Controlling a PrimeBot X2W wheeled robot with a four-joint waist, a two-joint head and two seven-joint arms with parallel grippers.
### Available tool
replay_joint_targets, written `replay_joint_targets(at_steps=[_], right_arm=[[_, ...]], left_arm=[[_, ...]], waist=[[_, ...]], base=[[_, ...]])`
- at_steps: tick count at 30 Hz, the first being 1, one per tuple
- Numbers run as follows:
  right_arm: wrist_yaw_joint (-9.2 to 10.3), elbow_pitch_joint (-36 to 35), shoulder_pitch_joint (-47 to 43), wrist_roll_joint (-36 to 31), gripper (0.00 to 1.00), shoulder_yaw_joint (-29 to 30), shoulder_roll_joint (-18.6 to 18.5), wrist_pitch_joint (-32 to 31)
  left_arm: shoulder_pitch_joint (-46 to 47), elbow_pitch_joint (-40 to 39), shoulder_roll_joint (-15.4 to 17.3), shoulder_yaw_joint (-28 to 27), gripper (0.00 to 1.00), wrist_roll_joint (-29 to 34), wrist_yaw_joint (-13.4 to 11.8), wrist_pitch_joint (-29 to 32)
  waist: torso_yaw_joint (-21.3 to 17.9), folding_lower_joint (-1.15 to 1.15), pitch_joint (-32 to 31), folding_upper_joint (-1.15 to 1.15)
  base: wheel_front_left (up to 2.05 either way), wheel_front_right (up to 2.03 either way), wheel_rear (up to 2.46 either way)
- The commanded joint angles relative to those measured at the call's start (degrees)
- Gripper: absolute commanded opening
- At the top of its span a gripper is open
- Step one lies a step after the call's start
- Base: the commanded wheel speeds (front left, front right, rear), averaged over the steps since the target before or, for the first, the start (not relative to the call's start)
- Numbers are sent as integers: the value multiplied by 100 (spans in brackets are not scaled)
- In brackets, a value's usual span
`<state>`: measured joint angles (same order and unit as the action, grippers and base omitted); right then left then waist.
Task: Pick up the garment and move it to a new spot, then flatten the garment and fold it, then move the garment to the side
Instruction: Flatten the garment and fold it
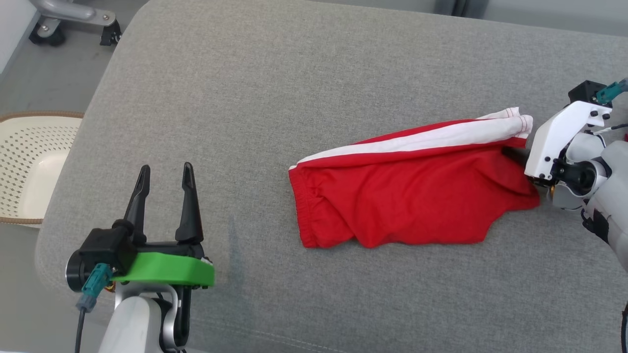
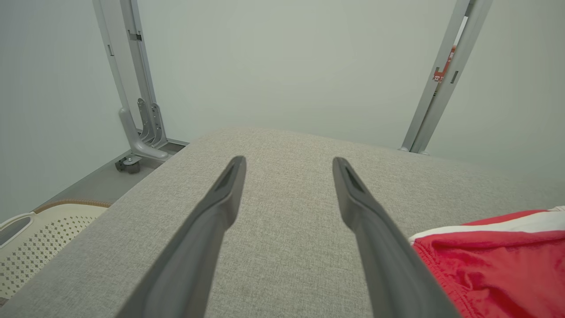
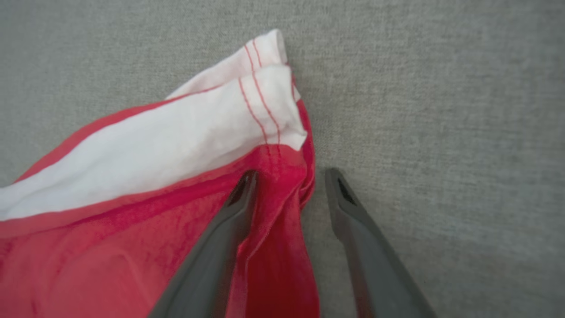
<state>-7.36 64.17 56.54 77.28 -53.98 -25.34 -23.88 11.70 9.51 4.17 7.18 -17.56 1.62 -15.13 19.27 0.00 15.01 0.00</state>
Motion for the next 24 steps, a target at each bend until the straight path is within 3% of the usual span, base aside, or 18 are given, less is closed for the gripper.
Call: replay_joint_targets(at_steps=[1, 8, 12, 18, 24], right_arm=[[-32, -116, -397, 57, 0, -113, 326, -61], [-20, -502, -211, -35, 0, -36, 106, 863], [-13, -656, -249, 33, 0, -48, -13, 1039], [-13, -821, -348, 186, 0, -101, -319, 854], [-13, -905, -359, 402, 0, -175, -622, 131]], left_arm=[[-29, 19, -38, -56, 100, 33, 40, 3], [-93, 100, -97, -191, 100, 129, 142, 2], [-142, 152, -111, -244, 100, 156, 184, 2], [-250, 272, -119, -300, 100, 206, 211, 2], [-370, 349, -120, -388, 100, 268, 242, 2]], waist=[[9, 0, -27, 0], [-45, 0, -139, 0], [-143, 0, -264, 0], [-376, 0, -538, 0], [-641, 0, -801, 0]], base=[[0, 0, 0], [0, 0, 0], [0, 0, 0], [0, 0, 0], [0, 0, 0]])
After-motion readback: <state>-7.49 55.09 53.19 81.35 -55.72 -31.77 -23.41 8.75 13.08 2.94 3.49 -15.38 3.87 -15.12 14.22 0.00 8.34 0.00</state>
